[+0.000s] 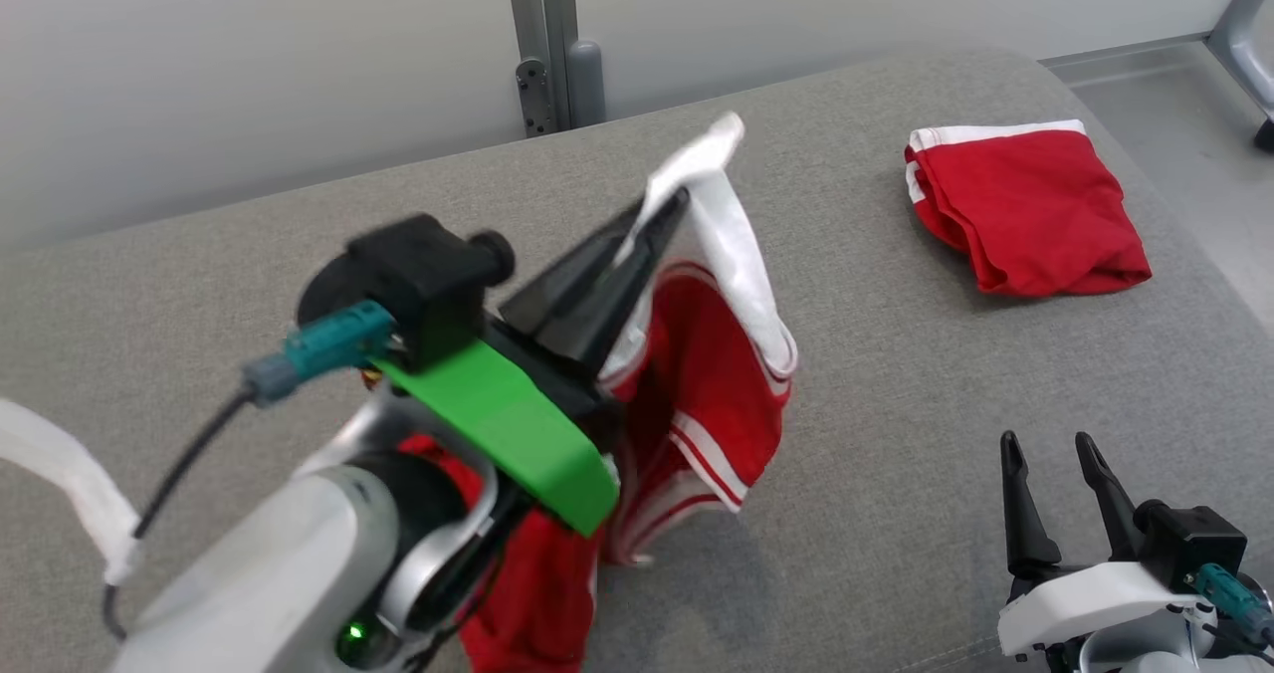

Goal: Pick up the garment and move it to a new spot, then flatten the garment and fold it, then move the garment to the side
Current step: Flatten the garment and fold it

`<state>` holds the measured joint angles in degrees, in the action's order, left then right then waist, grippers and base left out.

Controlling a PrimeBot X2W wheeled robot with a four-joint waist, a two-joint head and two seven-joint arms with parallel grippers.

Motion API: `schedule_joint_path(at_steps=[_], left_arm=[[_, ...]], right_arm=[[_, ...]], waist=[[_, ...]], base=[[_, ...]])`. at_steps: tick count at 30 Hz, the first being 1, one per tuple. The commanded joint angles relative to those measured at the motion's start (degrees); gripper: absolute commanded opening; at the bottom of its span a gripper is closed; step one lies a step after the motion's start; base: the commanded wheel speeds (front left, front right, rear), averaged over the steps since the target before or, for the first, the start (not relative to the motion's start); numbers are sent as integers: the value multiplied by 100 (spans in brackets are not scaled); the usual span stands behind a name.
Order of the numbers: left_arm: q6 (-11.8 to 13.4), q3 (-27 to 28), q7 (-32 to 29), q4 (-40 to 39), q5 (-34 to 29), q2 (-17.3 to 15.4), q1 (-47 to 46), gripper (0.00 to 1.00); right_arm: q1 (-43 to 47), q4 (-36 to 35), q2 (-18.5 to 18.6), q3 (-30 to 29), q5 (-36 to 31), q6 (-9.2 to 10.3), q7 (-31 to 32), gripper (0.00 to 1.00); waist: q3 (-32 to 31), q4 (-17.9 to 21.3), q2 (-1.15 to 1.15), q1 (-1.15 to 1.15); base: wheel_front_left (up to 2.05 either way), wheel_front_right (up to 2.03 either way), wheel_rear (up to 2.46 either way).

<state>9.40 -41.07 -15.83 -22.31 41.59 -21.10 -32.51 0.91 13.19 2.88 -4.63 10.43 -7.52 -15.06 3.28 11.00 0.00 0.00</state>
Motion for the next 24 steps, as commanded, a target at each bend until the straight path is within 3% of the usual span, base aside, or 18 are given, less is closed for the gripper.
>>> schedule_joint_path(at_steps=[1, 13, 19, 24], left_arm=[[30, 173, -83, -120, 59, -119, -182, 0], [129, 1193, -784, -670, 832, -828, -657, 0], [-202, 1207, -928, 305, 744, -936, -1253, 0], [-733, 937, -728, 1598, 282, -902, -1926, 0]], right_arm=[[62, 2, 11, -4, 40, 6, -14, 100], [142, -48, 7, -103, 173, 6, -14, 100], [-181, -74, 8, 85, 229, 6, -14, 100], [-485, -63, 8, 289, 326, 6, -14, 100]], waist=[[-40, 69, 0, 0], [70, 253, 0, 0], [478, 369, 0, 0], [939, 588, 0, 0]], base=[[0, 0, 0], [0, 0, 0], [0, 0, 0], [0, 0, 0]])
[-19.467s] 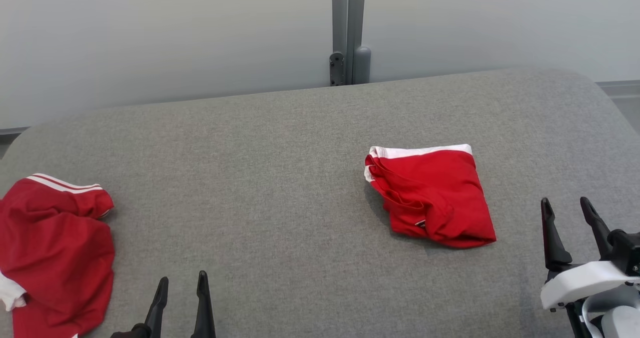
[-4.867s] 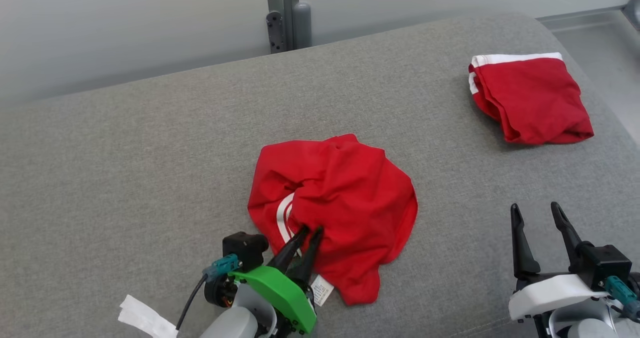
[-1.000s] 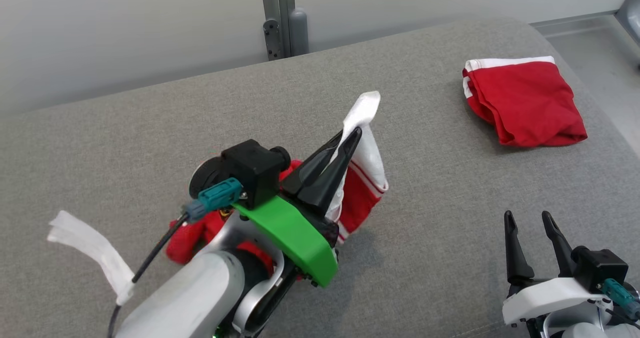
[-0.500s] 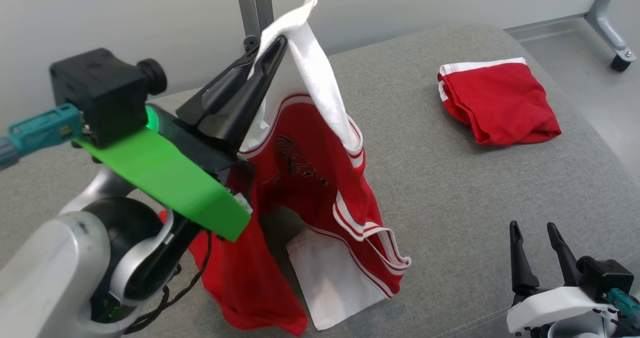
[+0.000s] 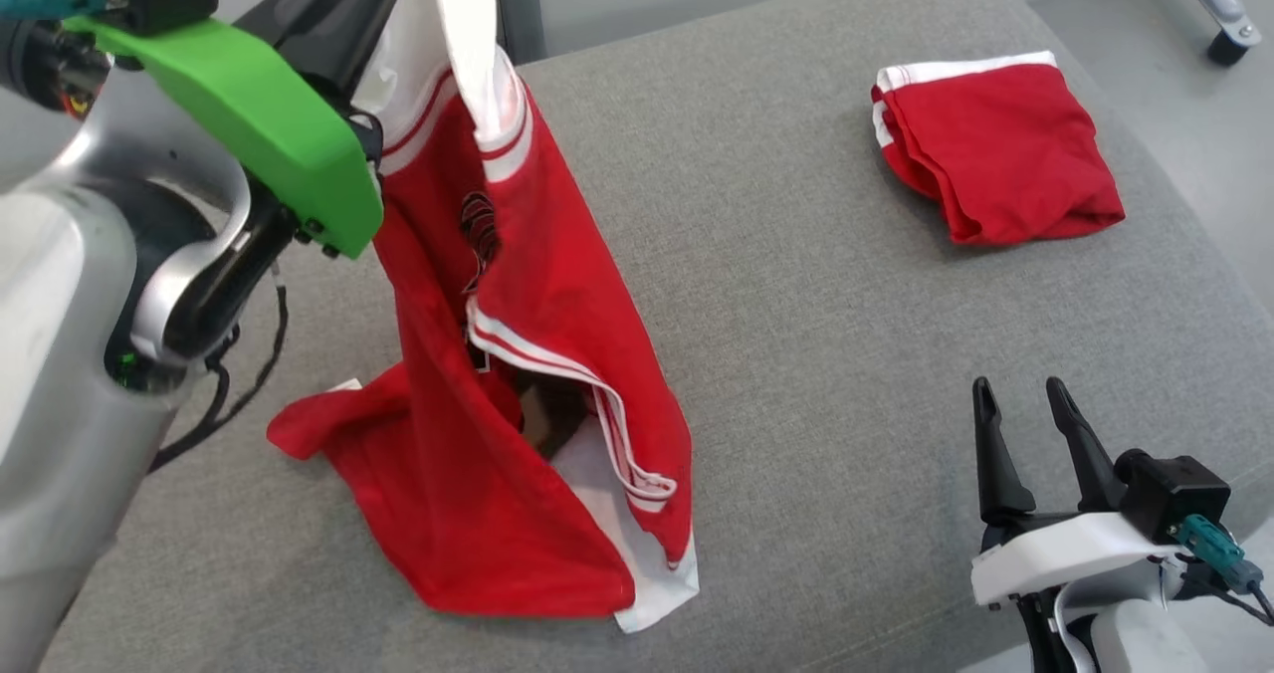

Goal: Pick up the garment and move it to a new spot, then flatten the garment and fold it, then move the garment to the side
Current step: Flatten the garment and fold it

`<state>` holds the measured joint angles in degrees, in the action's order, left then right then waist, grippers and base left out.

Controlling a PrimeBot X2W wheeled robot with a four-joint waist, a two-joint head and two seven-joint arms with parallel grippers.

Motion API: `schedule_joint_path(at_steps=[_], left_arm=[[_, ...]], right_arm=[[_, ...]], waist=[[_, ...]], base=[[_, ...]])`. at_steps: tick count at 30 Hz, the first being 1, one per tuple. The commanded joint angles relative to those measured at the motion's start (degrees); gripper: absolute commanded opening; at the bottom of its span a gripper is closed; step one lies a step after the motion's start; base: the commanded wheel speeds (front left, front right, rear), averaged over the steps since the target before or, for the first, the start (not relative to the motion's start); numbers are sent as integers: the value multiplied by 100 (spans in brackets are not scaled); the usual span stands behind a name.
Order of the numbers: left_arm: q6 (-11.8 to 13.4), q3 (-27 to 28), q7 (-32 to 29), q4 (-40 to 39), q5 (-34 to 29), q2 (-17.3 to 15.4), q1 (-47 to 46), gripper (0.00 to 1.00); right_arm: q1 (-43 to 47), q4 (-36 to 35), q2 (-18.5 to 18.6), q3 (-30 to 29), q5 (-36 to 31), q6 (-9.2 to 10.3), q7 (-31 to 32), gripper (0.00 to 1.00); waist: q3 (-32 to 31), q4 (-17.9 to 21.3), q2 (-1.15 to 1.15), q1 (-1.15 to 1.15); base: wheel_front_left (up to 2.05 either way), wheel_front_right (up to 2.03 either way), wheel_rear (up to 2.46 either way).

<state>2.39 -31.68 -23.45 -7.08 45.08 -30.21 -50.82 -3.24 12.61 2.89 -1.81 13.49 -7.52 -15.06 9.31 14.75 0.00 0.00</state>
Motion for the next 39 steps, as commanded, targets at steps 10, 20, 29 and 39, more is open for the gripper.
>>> schedule_joint_path(at_steps=[10, 20, 29, 39], left_arm=[[-773, -584, 1341, 2749, -1263, 125, -1112, 0], [-936, -681, 2388, 4476, -1114, 461, -1025, 100], [-689, -648, 2561, 3541, -641, 401, 227, 100], [409, -1510, 2139, 1304, -603, 591, 2852, 100]], right_arm=[[-355, 78, 5, 277, 374, 6, -14, 100], [-267, 112, 5, 181, 389, 6, -14, 100], [153, 132, 10, -107, 46, 6, -14, 100], [505, 41, 14, -274, -335, 6, -14, 100]], waist=[[1056, 764, 0, 0], [1008, 732, 0, 0], [238, 56, 0, 0], [-306, -754, 0, 0]], base=[[0, 0, 0], [0, 0, 0], [0, 0, 0], [0, 0, 0]])
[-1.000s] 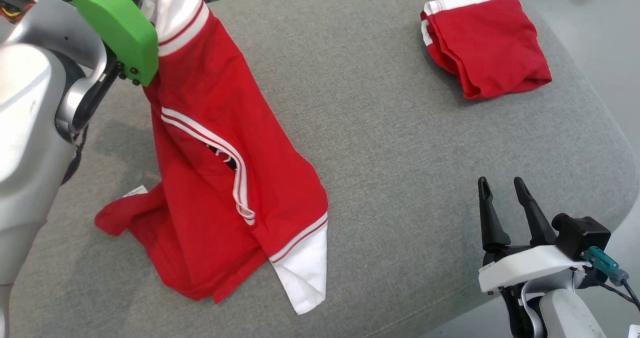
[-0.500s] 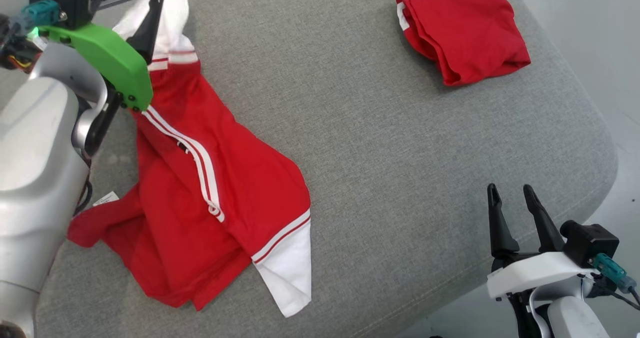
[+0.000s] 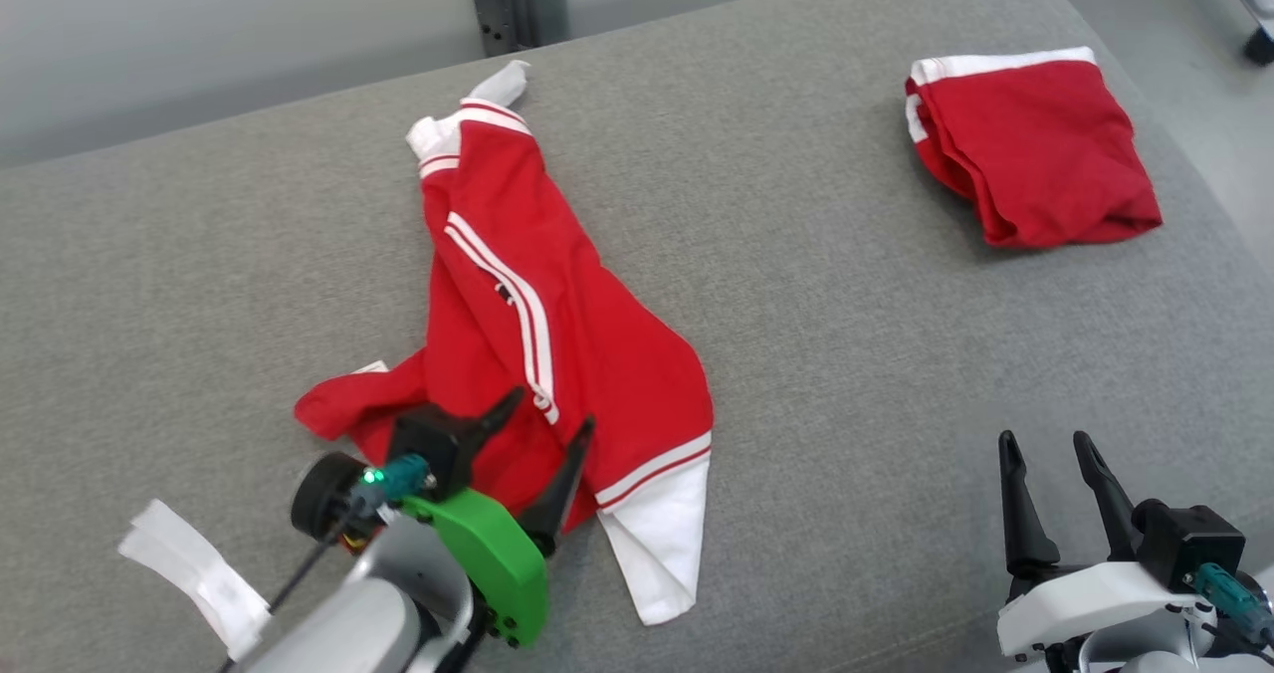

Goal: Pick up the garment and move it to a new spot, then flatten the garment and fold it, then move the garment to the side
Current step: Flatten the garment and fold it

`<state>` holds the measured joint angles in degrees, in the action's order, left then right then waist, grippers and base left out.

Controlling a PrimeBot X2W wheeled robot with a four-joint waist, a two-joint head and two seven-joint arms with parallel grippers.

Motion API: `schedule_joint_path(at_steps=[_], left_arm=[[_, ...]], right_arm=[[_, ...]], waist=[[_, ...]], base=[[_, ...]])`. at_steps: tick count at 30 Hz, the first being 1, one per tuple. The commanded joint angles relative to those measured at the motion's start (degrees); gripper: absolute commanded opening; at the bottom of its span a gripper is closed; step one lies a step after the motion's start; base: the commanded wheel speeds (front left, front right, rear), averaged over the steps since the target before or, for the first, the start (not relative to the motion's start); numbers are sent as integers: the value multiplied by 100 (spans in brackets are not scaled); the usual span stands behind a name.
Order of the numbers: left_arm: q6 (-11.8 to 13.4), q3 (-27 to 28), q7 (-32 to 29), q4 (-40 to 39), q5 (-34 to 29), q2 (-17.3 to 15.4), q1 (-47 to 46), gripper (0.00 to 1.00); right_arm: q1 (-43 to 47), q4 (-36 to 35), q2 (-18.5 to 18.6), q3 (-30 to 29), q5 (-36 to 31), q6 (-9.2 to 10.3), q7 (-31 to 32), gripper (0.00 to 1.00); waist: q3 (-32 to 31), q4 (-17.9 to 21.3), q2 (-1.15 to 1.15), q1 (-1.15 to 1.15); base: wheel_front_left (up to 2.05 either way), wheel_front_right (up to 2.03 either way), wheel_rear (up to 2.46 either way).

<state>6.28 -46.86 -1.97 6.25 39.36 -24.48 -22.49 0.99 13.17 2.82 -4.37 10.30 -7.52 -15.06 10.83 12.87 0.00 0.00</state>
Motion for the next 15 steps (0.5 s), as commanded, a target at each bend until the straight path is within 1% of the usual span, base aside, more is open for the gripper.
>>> schedule_joint_path(at_steps=[1, 5, 8, 15], left_arm=[[71, -100, -51, -115, -35, 62, 163, 100], [122, -421, -209, -253, -151, 172, 370, 100], [60, -564, -355, -141, -171, 206, 338, 100], [-139, -694, -483, 327, -286, 215, -43, 100]], right_arm=[[96, -28, 20, -30, -51, 6, -14, 100], [110, -24, 19, -58, -110, 6, -14, 100], [105, -13, 18, -10, -131, 6, -14, 100], [-27, -40, 19, 94, -109, 6, -14, 100]], waist=[[-462, -631, 0, 0], [-451, -857, 0, 0], [-432, -935, 0, 0], [-280, -896, 0, 0]], base=[[0, 0, 0], [0, 0, 0], [0, 0, 0], [0, 0, 0]])
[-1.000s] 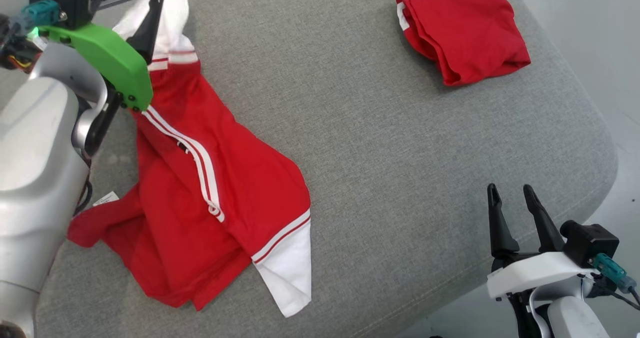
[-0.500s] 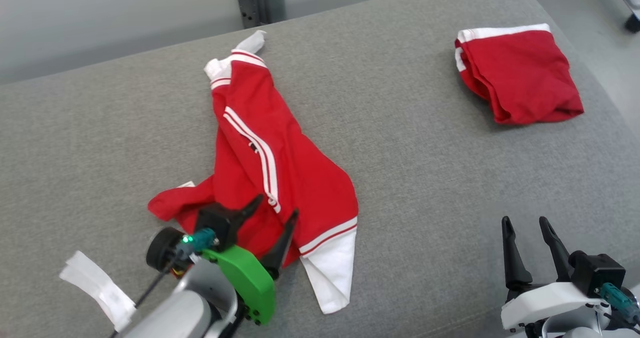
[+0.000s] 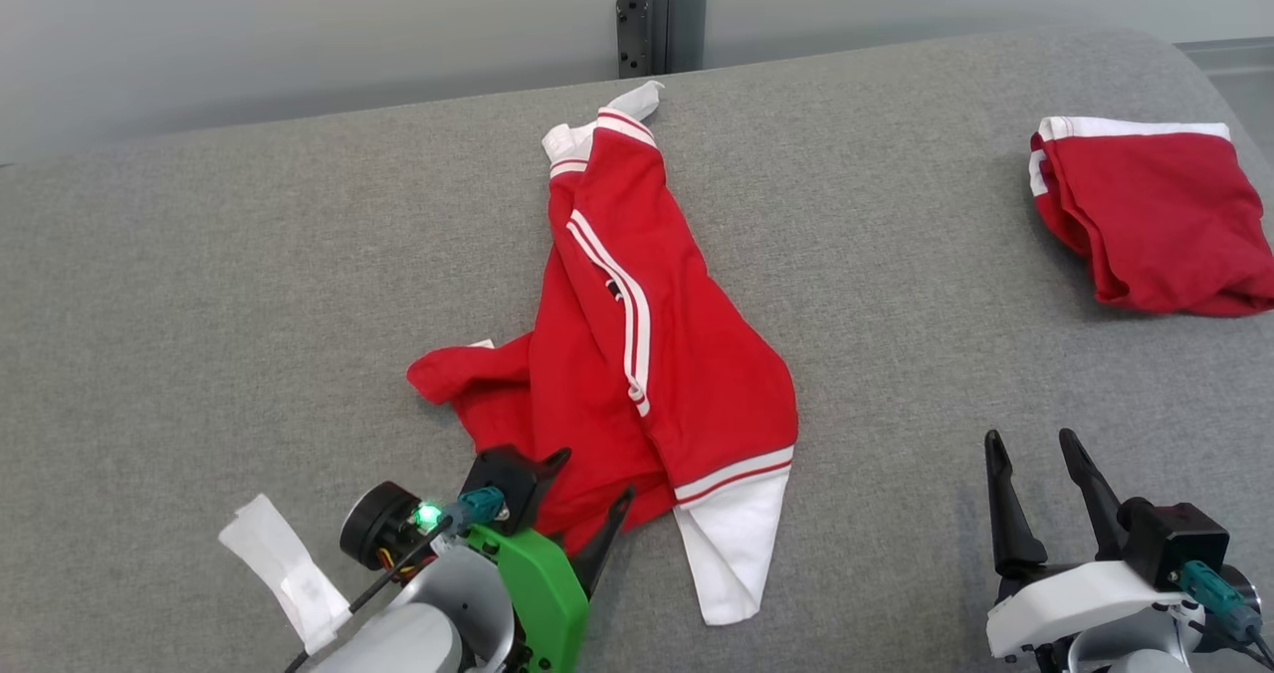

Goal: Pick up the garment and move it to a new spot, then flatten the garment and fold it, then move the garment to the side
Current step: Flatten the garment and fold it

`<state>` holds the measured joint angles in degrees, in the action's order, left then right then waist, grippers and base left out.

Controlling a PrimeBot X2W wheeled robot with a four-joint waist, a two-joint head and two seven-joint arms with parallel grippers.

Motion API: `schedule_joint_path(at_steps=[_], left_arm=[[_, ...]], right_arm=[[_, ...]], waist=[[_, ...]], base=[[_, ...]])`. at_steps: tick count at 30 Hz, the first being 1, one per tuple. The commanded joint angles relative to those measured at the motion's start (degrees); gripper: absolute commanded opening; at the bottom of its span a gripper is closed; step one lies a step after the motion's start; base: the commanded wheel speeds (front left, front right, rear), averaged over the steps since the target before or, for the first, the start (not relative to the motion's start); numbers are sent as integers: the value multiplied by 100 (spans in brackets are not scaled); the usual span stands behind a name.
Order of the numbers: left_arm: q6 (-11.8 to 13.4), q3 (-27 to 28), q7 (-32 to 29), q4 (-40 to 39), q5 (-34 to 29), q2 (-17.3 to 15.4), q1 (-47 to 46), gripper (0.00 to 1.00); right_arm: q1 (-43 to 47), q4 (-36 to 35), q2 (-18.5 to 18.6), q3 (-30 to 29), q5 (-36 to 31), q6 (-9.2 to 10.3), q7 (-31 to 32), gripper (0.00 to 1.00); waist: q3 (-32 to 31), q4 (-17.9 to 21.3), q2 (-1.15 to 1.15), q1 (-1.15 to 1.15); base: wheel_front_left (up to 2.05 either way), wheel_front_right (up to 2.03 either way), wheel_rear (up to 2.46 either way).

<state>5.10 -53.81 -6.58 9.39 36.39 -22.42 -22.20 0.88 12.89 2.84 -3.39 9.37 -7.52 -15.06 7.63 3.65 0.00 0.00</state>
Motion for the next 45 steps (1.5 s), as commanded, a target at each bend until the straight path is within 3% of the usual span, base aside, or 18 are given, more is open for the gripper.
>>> schedule_joint_path(at_steps=[1, 9, 10, 11, 12, 13, 20, 27, 30, 33, 37, 43, 44, 45], left_arm=[[-72, -45, -51, 70, -21, 15, -136, 100], [-305, -338, -359, 491, -193, 100, -455, 100], [-292, -374, -431, 582, -222, 102, -477, 72], [-292, -408, -471, 643, -259, 102, -501, 38], [-267, -423, -501, 709, -291, 100, -541, 16], [-255, -434, -529, 768, -309, 91, -570, 0], [-274, -60, -214, 466, 133, 215, -563, 0], [232, 1461, 872, -776, 1056, 426, -560, 0], [425, 2213, 1218, -855, 1577, 488, -535, 0], [486, 2964, 1487, -544, 2067, 460, -552, 0], [326, 3541, 1523, 300, 2521, 326, -851, 0], [-183, 3914, 1744, 1880, 2750, 258, -1419, 0], [-221, 3932, 1792, 2175, 2715, 223, -1478, 21], [-322, 3934, 1861, 2442, 2682, 221, -1538, 56]], right_arm=[[-29, -11, 18, -6, -15, 6, -14, 100], [-107, 6, 15, -42, 50, 6, -14, 100], [-119, 10, 17, -41, 64, 6, -14, 100], [-131, 12, 16, -41, 77, 6, -14, 100], [-142, 12, 15, -33, 99, 6, -14, 100], [-150, 14, 16, -31, 118, 6, -14, 100], [-74, -8, 17, -119, 197, 6, -14, 100], [76, -5, 13, -198, 233, 6, -14, 100], [70, 7, 15, -175, 229, 6, -15, 100], [-15, 3, 15, -141, 232, 6, -14, 100], [-122, -6, 15, -113, 158, 6, -14, 100], [-272, -14, 15, -70, 89, 6, -14, 100], [-286, -6, 15, -61, 68, 6, -14, 100], [-303, -5, 15, -55, 58, 6, -14, 100]], waist=[[70, 48, 0, 0], [205, 231, 0, 0], [214, 257, 0, 0], [219, 279, 0, 0], [226, 304, 0, 0], [226, 333, 0, 0], [185, 417, 0, 0], [44, 337, 0, 0], [20, 309, 0, 0], [44, 310, 0, 0], [159, 321, 0, 0], [423, 410, 0, 0], [464, 430, 0, 0], [499, 448, 0, 0]], base=[[0, 0, 0], [0, 0, 0], [0, 0, 0], [0, 0, 0], [0, 0, 0], [0, 0, 0], [0, 0, 0], [0, 0, 0], [0, 0, 0], [0, 0, 0], [0, 0, 0], [0, 0, 0], [0, 0, 0], [0, 0, 0]])
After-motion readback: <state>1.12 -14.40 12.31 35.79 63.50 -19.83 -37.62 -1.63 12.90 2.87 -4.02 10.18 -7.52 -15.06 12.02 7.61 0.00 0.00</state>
